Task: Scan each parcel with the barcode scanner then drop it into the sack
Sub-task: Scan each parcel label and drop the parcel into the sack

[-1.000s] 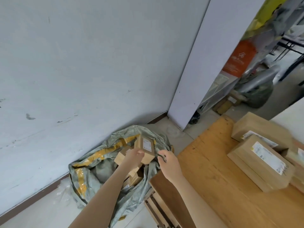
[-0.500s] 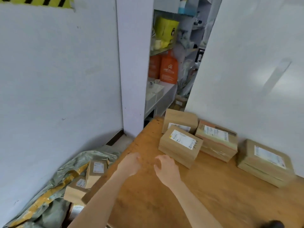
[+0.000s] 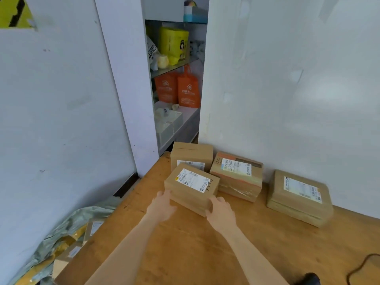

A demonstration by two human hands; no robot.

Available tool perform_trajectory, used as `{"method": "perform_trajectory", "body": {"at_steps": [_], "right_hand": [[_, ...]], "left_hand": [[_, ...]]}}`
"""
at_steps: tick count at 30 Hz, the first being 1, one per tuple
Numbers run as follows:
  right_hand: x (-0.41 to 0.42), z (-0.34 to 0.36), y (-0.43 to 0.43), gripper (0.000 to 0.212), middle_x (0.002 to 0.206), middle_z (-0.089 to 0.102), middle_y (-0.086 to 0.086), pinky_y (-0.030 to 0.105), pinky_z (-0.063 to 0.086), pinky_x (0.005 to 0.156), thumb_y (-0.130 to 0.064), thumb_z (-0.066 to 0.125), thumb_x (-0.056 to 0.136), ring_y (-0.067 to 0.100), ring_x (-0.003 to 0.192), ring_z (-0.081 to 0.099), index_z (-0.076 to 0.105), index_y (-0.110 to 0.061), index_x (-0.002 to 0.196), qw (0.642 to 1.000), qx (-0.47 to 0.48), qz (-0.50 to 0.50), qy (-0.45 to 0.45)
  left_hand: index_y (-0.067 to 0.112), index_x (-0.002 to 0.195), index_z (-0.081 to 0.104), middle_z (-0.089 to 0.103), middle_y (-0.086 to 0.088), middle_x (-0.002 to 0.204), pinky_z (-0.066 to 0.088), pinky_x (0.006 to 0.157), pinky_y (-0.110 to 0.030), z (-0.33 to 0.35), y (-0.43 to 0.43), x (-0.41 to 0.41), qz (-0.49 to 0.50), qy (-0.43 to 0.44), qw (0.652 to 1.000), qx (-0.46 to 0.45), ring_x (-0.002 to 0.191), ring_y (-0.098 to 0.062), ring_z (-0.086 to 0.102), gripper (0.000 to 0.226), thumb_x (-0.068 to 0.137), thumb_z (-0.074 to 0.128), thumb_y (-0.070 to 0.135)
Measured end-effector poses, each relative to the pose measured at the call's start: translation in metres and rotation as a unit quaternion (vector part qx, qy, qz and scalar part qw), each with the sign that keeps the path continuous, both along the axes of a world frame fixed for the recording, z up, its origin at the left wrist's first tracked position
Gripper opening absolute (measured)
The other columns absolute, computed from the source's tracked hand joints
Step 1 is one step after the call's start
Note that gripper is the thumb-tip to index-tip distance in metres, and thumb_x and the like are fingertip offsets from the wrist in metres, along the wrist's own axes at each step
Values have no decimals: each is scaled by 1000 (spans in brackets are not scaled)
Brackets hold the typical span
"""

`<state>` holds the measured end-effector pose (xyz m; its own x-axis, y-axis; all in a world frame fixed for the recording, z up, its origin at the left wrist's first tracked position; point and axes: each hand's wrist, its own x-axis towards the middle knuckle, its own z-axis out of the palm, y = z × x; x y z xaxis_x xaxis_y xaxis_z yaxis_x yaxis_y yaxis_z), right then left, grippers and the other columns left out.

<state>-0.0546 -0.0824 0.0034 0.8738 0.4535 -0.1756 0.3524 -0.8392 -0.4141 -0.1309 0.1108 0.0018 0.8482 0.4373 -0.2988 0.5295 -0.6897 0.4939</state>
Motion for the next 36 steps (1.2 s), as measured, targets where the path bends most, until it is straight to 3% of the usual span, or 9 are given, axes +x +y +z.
{"method": "perform_trajectory", "body": {"at_steps": [7,13,17,22,24,25,28,31,36], "right_hand": [[19,-9,21,62,125,52,4,40,50,91,-26,52,92,24,110,55,24,-30,147,997,33,-49,43],[28,-14,38,67,137,48,6,34,50,92,-24,54,92,24,118,54,21,-27,150,993,55,-76,67],[25,-16,45,73,136,49,5,33,52,90,-24,62,86,23,115,55,25,-28,148,984,100,-120,83],[8,-12,33,77,132,53,4,32,50,91,-30,72,79,21,116,53,31,-30,144,964,156,-200,79],[-6,-9,20,75,129,55,2,31,48,90,-33,74,78,20,114,53,34,-31,141,957,167,-227,73],[-14,-8,12,73,128,55,2,31,47,91,-33,74,77,19,115,53,36,-32,140,952,172,-242,71],[-39,-5,-13,71,128,56,-1,39,50,94,-33,75,77,20,118,52,39,-32,138,936,186,-289,73],[-65,-3,-32,72,131,53,1,40,50,93,-31,75,77,21,121,49,38,-31,139,918,205,-328,85],[-111,-3,-59,71,121,41,1,20,40,61,-34,73,79,17,96,52,35,-35,138,885,246,-381,103]], "left_hand": [[18,148,24,39,-7,141,44,100,-39,-9,33,44,-50,-10,997,59,127,-27,37,63,90,49,21],[12,149,23,41,-14,140,42,100,-46,-18,42,70,-24,-51,998,-26,126,-33,41,72,84,54,13],[10,140,39,48,-11,132,46,86,-35,-20,38,72,57,-96,991,-71,116,-27,50,68,77,62,17],[3,98,67,62,-14,93,46,72,-38,-21,29,64,112,-163,963,-185,86,-31,56,30,85,58,28],[11,76,64,56,-1,72,36,60,-26,-23,22,58,133,-202,935,-259,75,-22,49,19,88,54,20],[18,78,66,56,9,71,35,60,-20,-23,17,55,143,-212,924,-285,74,-15,49,17,90,54,18],[23,103,73,60,22,91,40,80,-23,-26,-3,48,160,-217,890,-367,94,-7,54,19,90,58,21],[31,98,72,60,12,105,44,96,-41,-23,-30,43,164,-179,858,-452,107,-17,50,14,88,63,28],[36,95,69,61,4,114,47,92,-49,-26,-70,36,121,-151,843,-502,107,-18,53,16,79,72,37]]}}
